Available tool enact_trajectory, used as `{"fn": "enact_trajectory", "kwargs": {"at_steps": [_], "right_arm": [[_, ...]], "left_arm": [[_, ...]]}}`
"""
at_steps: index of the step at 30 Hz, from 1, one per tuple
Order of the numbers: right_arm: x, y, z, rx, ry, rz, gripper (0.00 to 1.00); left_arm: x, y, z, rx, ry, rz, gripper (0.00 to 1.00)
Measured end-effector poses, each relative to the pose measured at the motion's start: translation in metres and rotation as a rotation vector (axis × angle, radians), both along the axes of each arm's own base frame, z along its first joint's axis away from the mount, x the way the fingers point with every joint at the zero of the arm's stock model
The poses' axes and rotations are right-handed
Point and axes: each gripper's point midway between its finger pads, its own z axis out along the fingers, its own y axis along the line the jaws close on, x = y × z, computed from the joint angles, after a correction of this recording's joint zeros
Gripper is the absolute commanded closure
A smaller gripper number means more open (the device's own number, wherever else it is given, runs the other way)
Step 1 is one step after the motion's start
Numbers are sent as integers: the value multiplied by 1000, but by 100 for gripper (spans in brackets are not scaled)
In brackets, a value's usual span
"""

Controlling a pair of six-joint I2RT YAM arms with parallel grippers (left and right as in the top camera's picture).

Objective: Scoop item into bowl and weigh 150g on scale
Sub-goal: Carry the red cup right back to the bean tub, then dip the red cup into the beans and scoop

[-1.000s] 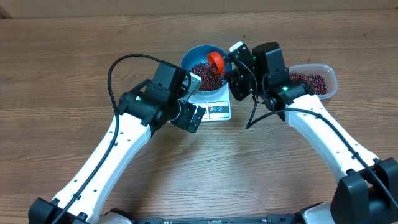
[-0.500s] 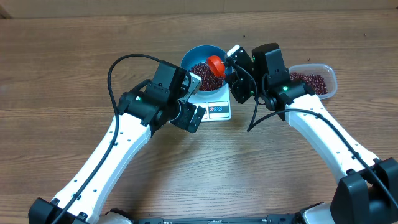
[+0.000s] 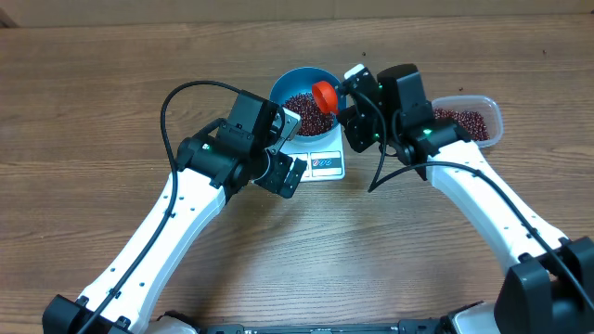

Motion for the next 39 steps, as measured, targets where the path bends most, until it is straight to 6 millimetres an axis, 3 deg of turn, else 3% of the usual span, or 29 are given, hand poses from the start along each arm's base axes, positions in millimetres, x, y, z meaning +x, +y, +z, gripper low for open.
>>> {"fn": "enact_trajectory", "kwargs": {"at_steps": [4, 7, 10, 13, 18, 27, 34, 39], "right_arm": [[2, -21, 34, 101, -25, -55, 96], [3, -57, 64, 152, -56, -155, 96], [3, -104, 82, 154, -69, -290, 96], [-2, -159, 68, 79, -5, -471, 96], [-11, -215, 28, -65, 120, -668, 96], [-5, -241, -33, -224, 252, -725, 96], [-3, -257, -50, -307, 272, -772, 96], [-2, -252, -62, -300, 304, -738, 96]], "left_arm": [[0, 0, 0, 0, 0, 0, 0], [0, 0, 0, 0, 0, 0, 0], [0, 0, 0, 0, 0, 0, 0], [0, 0, 0, 0, 0, 0, 0], [0, 0, 0, 0, 0, 0, 0], [0, 0, 0, 0, 0, 0, 0], [0, 0, 0, 0, 0, 0, 0], [0, 0, 0, 0, 0, 0, 0]]}}
